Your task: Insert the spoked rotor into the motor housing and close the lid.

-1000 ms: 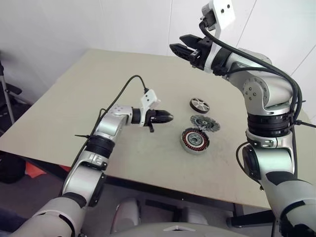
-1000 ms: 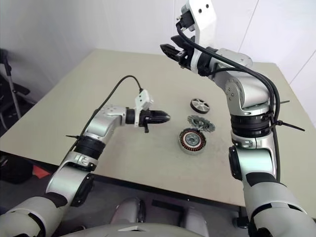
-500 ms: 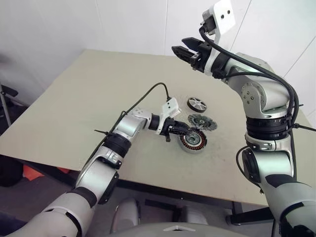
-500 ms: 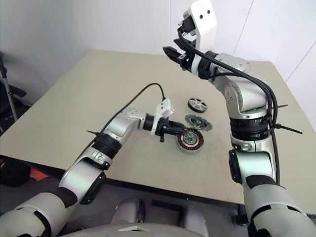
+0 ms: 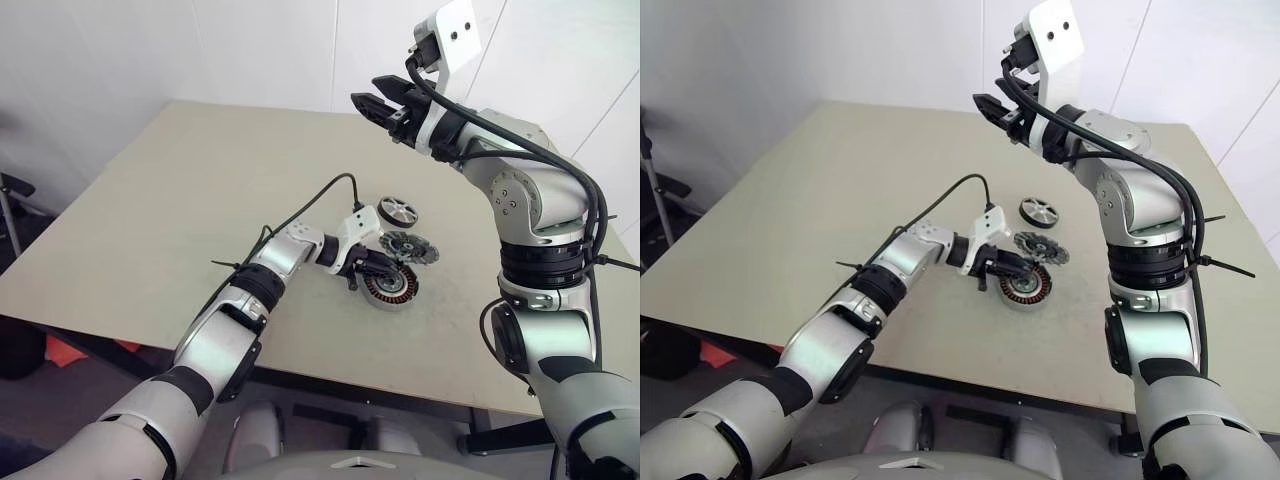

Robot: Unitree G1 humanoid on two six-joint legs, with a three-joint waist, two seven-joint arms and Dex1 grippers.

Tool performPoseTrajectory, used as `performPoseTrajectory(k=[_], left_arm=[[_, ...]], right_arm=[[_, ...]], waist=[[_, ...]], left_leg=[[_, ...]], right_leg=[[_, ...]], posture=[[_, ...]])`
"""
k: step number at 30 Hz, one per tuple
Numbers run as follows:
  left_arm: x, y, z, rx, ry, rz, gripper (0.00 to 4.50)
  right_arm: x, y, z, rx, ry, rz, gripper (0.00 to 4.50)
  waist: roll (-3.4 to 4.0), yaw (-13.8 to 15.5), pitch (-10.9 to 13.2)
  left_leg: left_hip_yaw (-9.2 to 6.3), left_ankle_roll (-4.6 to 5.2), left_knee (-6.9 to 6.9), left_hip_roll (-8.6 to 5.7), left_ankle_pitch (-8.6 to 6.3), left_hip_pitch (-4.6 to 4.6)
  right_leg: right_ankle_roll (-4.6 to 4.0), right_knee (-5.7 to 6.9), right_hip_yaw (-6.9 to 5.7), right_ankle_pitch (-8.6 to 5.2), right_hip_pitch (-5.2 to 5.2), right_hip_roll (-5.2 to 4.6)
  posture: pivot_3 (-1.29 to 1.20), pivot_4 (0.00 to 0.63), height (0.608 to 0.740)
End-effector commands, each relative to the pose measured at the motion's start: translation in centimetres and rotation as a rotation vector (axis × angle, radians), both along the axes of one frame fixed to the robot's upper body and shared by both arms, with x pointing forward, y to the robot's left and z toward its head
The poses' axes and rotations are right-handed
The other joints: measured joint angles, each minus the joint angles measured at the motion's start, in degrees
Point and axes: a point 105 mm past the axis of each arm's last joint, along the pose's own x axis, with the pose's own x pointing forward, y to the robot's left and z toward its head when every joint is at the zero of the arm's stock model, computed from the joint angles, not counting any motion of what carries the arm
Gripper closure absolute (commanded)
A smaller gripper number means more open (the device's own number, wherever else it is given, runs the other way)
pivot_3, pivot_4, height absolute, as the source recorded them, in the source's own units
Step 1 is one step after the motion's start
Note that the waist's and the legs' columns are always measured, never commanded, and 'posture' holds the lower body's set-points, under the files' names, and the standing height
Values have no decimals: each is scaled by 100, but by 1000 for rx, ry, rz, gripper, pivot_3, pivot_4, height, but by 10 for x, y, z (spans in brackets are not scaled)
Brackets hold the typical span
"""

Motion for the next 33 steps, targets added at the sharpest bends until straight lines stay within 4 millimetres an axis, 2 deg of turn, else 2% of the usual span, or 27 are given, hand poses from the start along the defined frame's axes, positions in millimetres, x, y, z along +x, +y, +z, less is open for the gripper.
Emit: performPoseTrajectory(k=[1, 12, 14, 17, 25, 33], left_arm=[[1, -2, 9, -11, -37, -24, 3709], [-2, 1, 5, -3, -26, -38, 3709], [-1, 0, 4, -1, -32, -35, 2974], [1, -2, 3, 2, -31, -11, 2114], [8, 1, 11, -23, -52, 21, 2114], [14, 28, 47, -154, -86, 97, 2114]], right_arm=[[-8, -3, 18, 13, -75, -7, 2429], [-7, -2, 19, 15, -81, -2, 2429], [-7, -2, 20, 15, -82, -2, 2429], [-7, -2, 20, 13, -83, -3, 2429], [-7, -3, 19, 9, -81, -2, 2429], [-8, -2, 18, -13, -91, 12, 2429]], waist=[[0, 1, 0], [0, 1, 0], [0, 1, 0], [0, 0, 0], [0, 0, 0], [1, -11, 0]], left_leg=[[0, 0, 0, 0, 0, 0], [0, 1, 0, 0, -1, 0], [0, 1, 0, 0, 0, 0], [0, 1, 1, 0, -1, 0], [0, 2, 1, 0, -1, 0], [0, 2, 2, 2, -1, 1]], right_leg=[[0, 0, 0, 0, 0, 0], [0, 0, 0, 0, 0, 0], [0, 1, 0, 0, 0, 0], [0, 1, 0, 0, 1, 0], [0, 1, 0, 0, 0, 0], [-1, 5, 0, 0, 0, 0]], posture=[[0, 0, 740], [0, 0, 740], [0, 0, 740], [0, 0, 740], [0, 0, 740], [0, 0, 740]])
